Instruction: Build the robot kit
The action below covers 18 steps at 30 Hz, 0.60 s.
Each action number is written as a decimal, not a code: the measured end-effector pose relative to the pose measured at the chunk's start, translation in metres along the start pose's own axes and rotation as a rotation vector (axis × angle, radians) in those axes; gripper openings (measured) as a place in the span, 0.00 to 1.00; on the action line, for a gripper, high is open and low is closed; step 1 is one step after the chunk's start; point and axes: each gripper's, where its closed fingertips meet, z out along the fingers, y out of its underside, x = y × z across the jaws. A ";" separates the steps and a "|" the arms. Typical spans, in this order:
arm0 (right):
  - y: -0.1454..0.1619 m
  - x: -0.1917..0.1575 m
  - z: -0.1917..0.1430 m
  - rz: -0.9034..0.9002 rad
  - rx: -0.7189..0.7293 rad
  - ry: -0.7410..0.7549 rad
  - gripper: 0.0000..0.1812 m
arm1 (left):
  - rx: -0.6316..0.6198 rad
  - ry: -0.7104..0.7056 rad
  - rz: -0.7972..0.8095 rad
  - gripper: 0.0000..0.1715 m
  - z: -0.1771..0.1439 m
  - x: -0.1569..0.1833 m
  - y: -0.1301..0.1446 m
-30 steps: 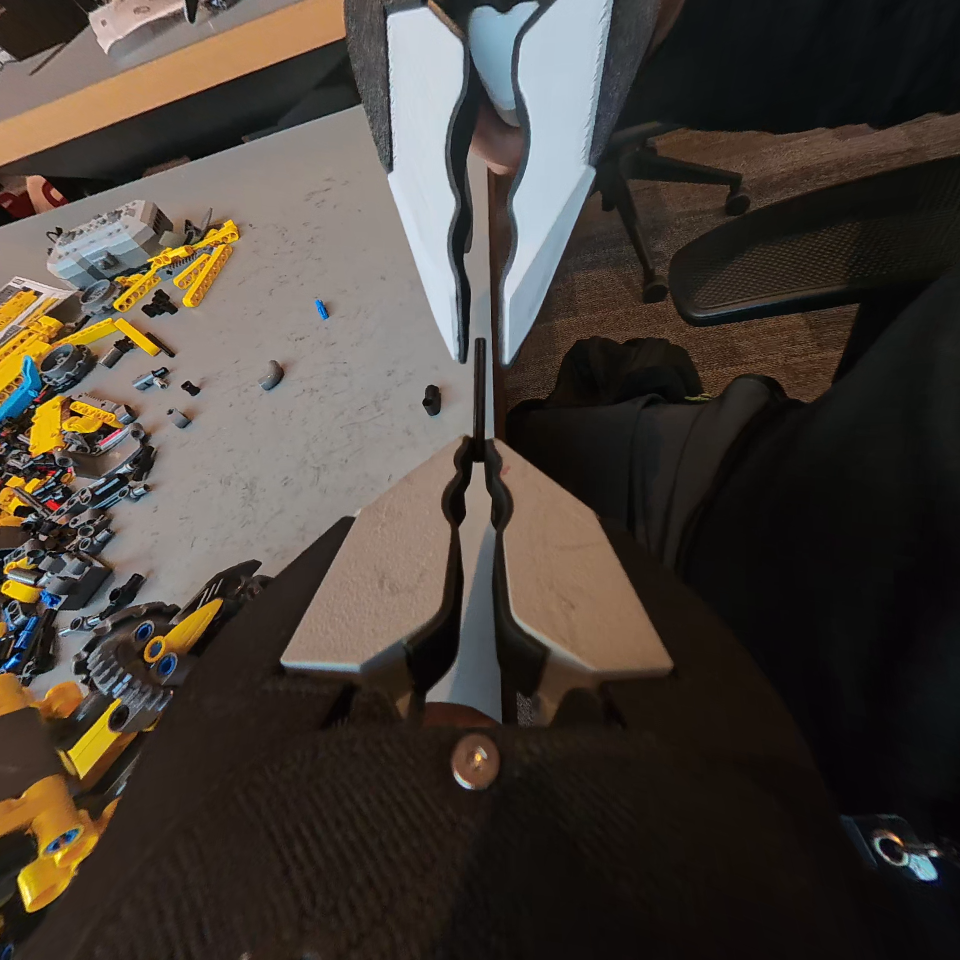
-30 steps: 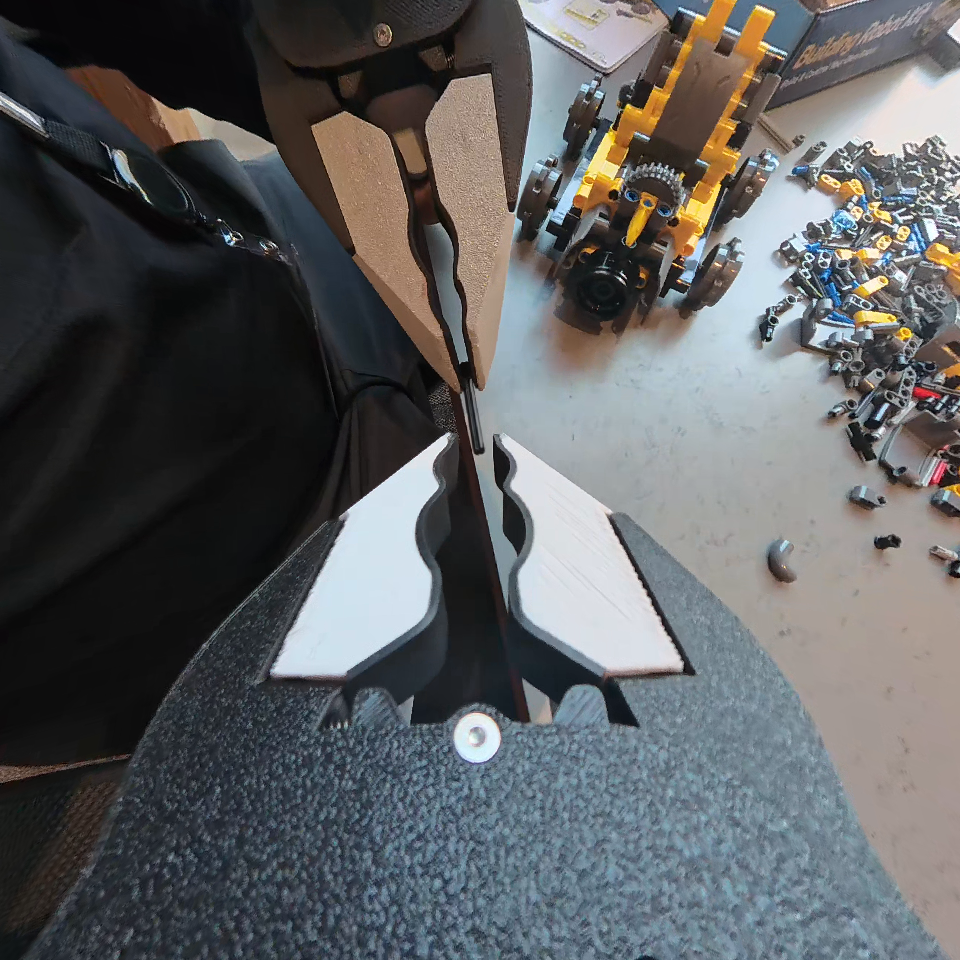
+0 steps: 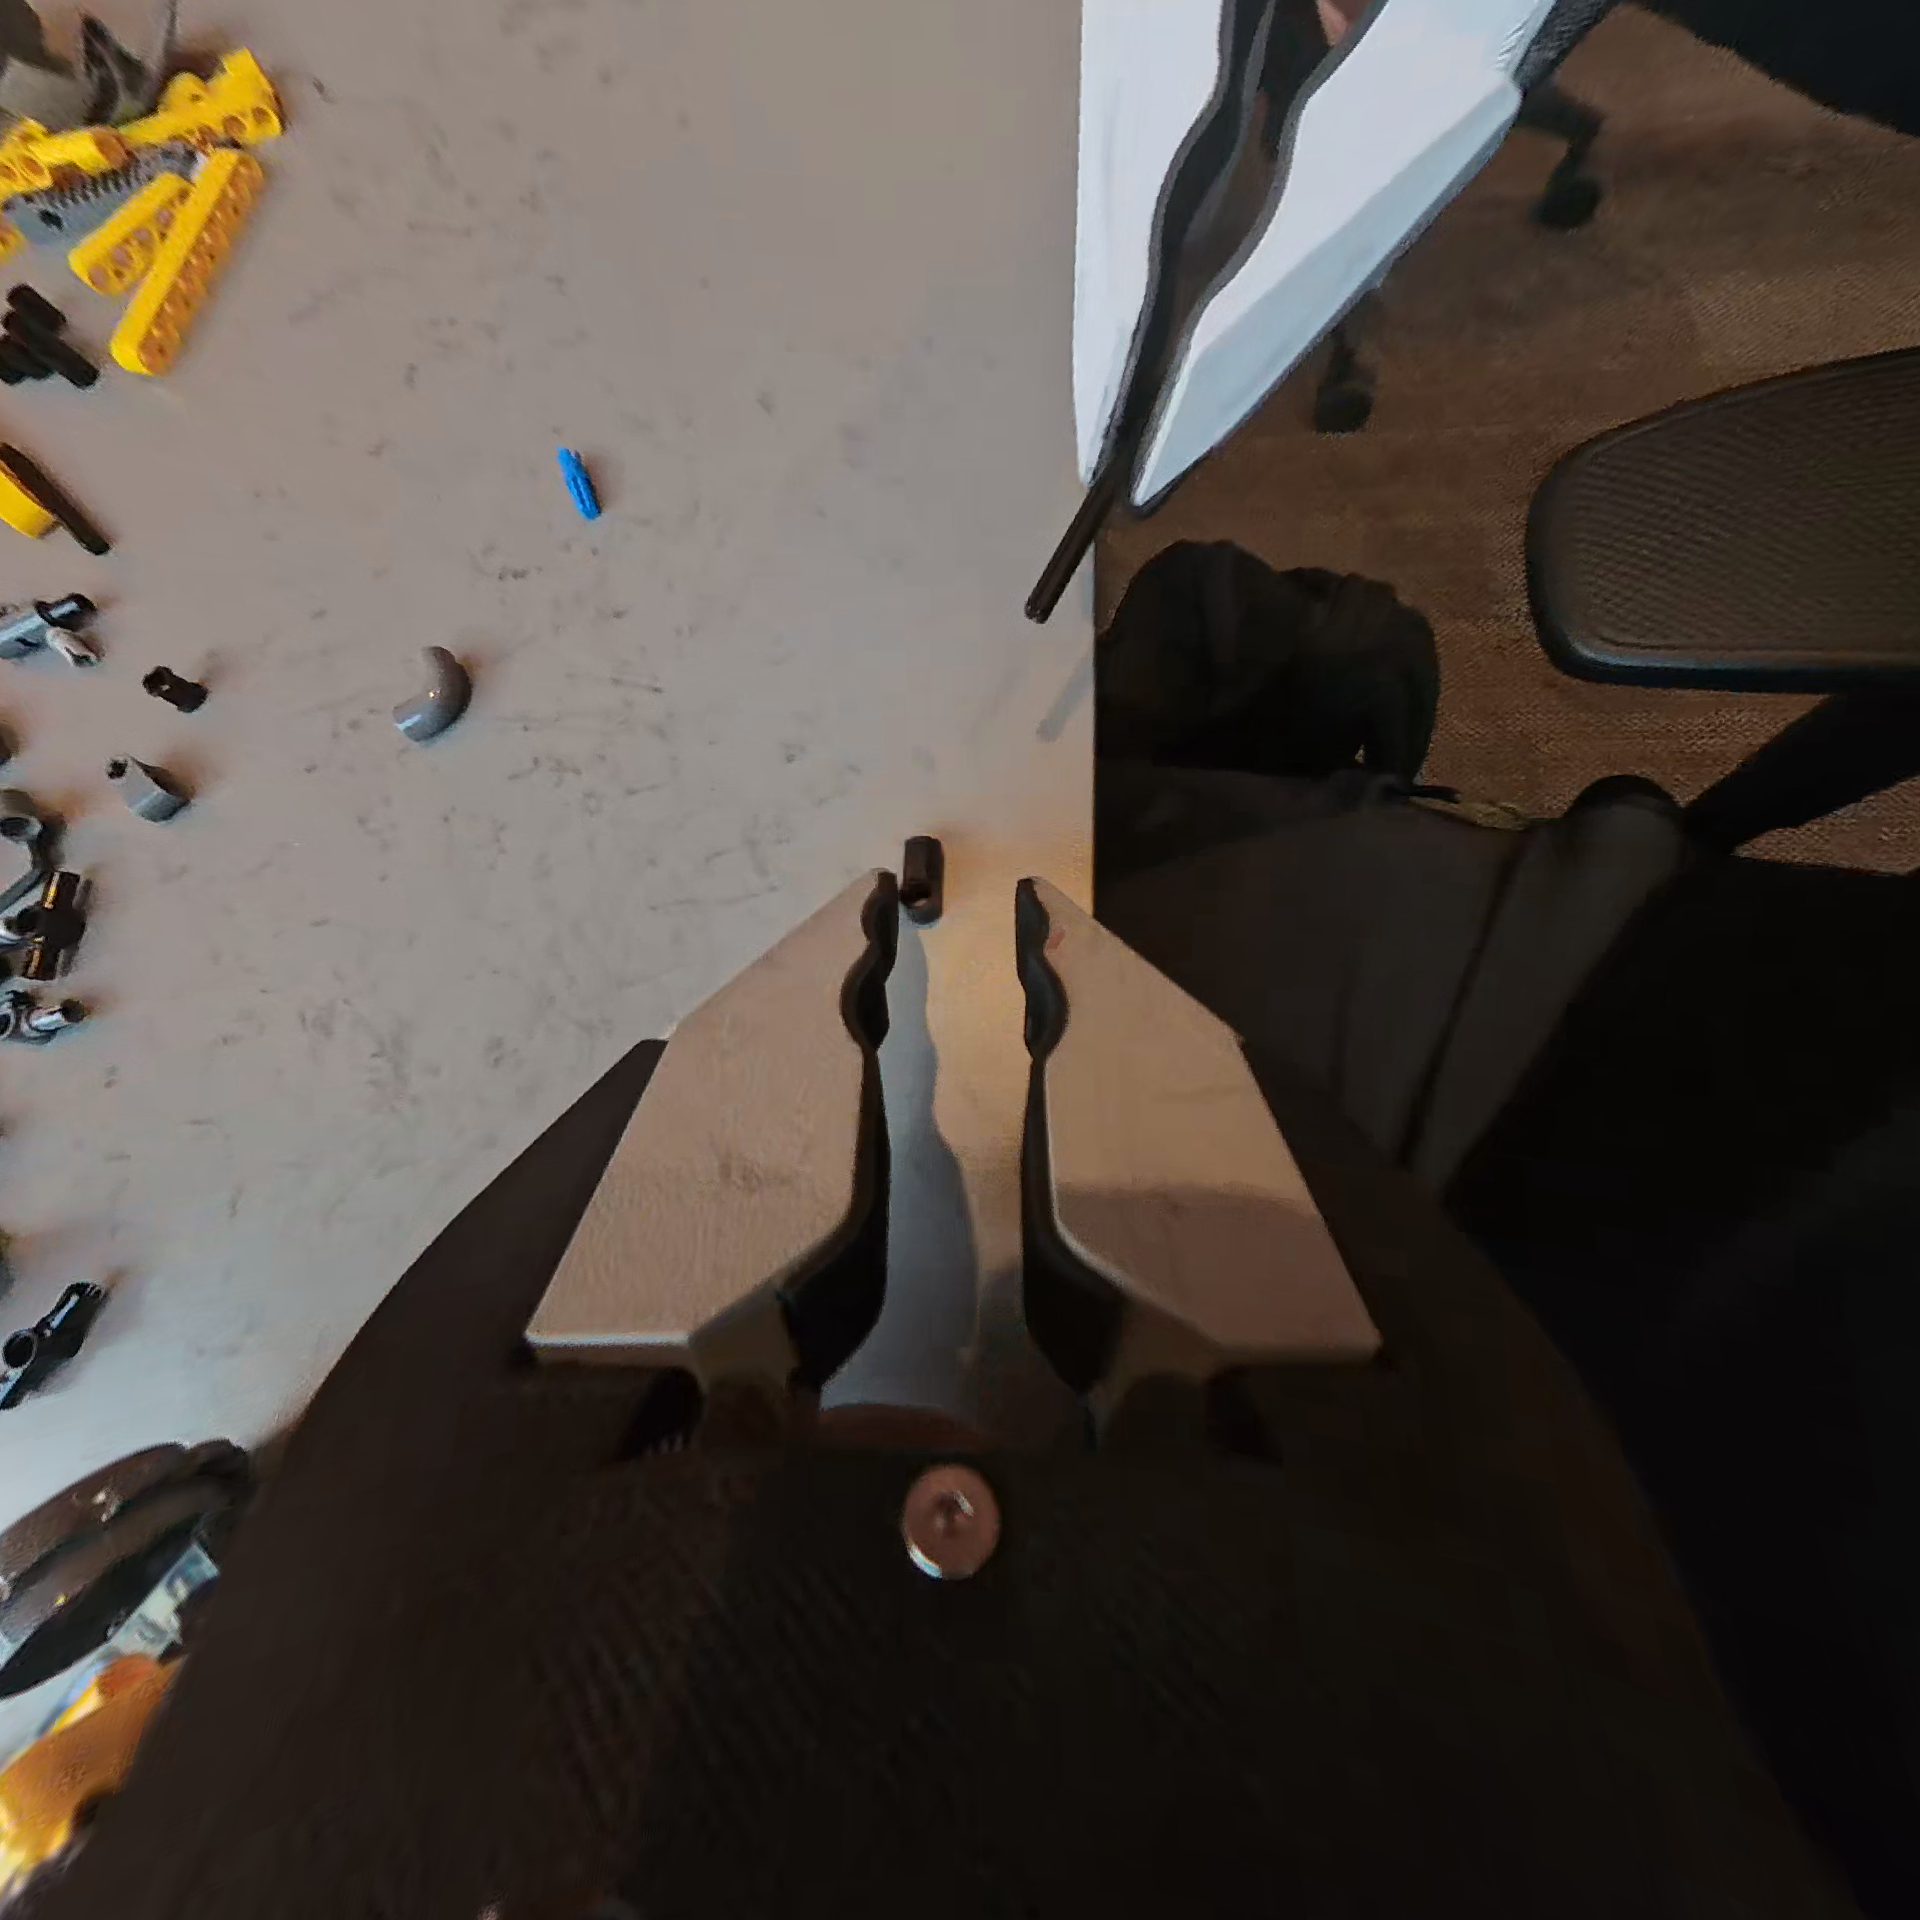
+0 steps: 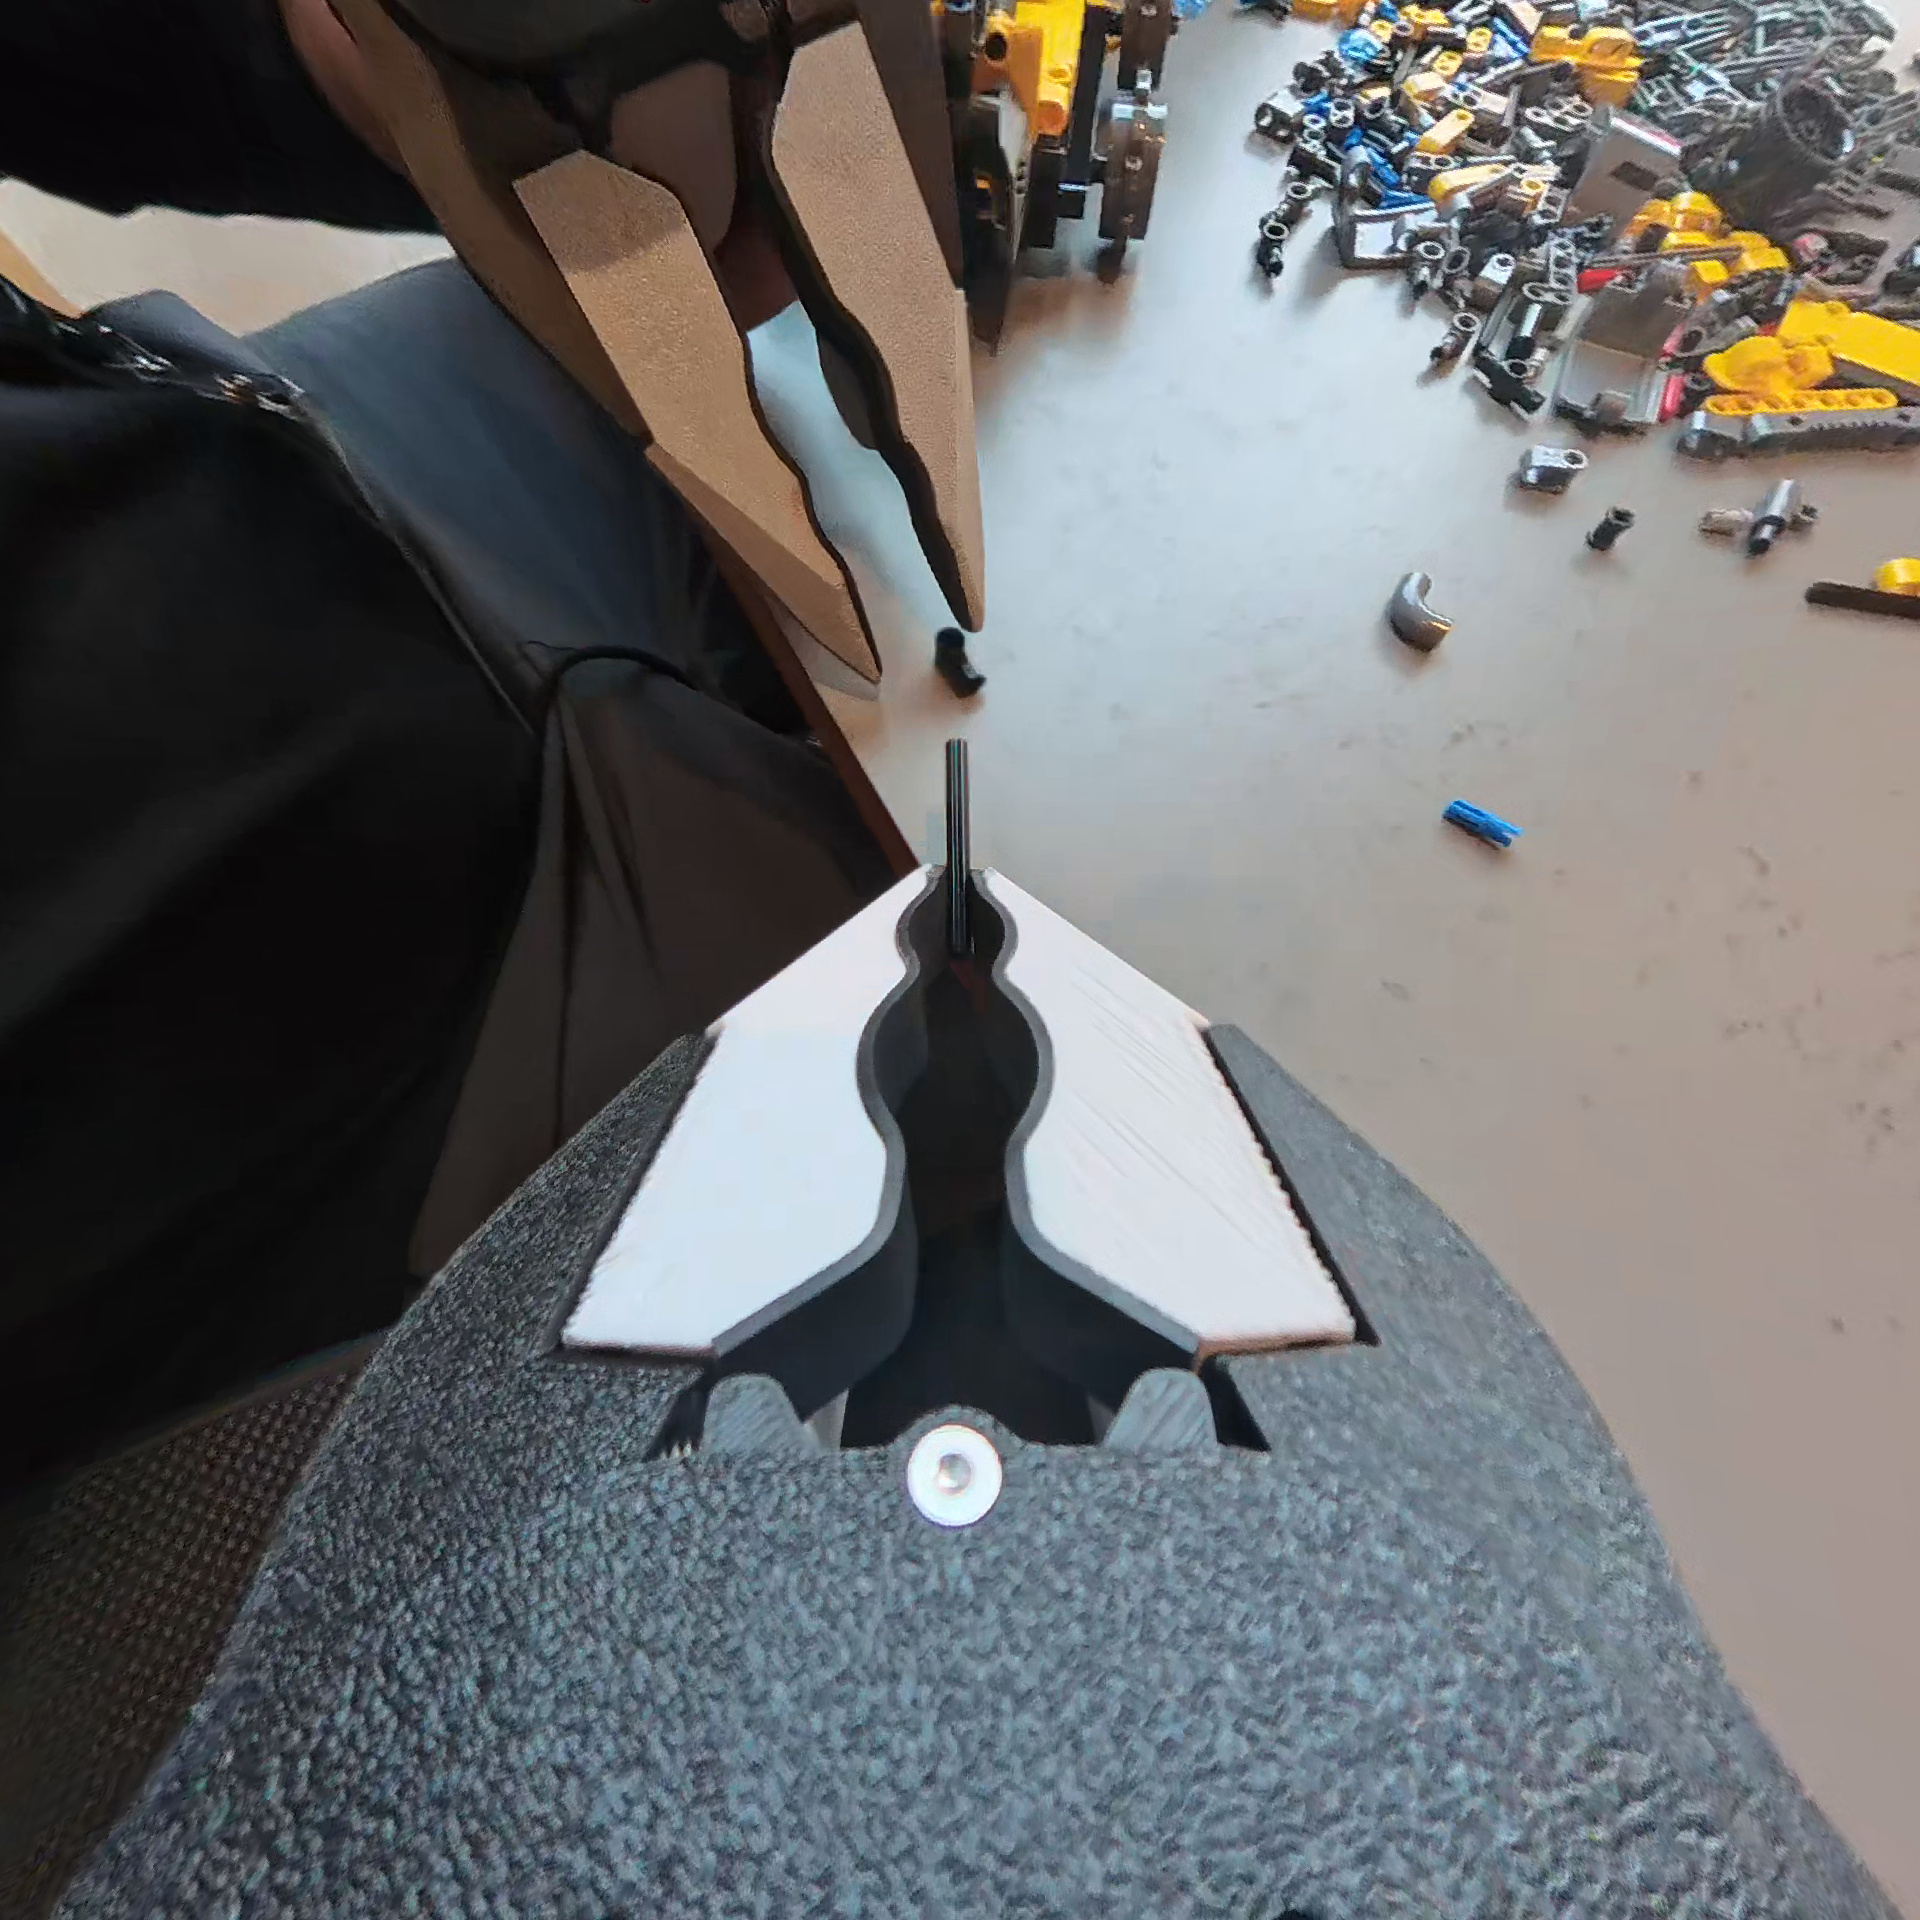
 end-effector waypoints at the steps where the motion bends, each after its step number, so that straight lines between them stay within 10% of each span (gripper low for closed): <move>1: 0.001 0.001 0.001 -0.003 -0.003 0.002 0.02 | -0.011 -0.006 -0.003 0.11 0.002 -0.002 0.000; 18: -0.003 0.003 0.029 -0.181 -0.117 -0.077 0.01 | 0.015 0.076 0.002 0.03 0.003 0.007 0.005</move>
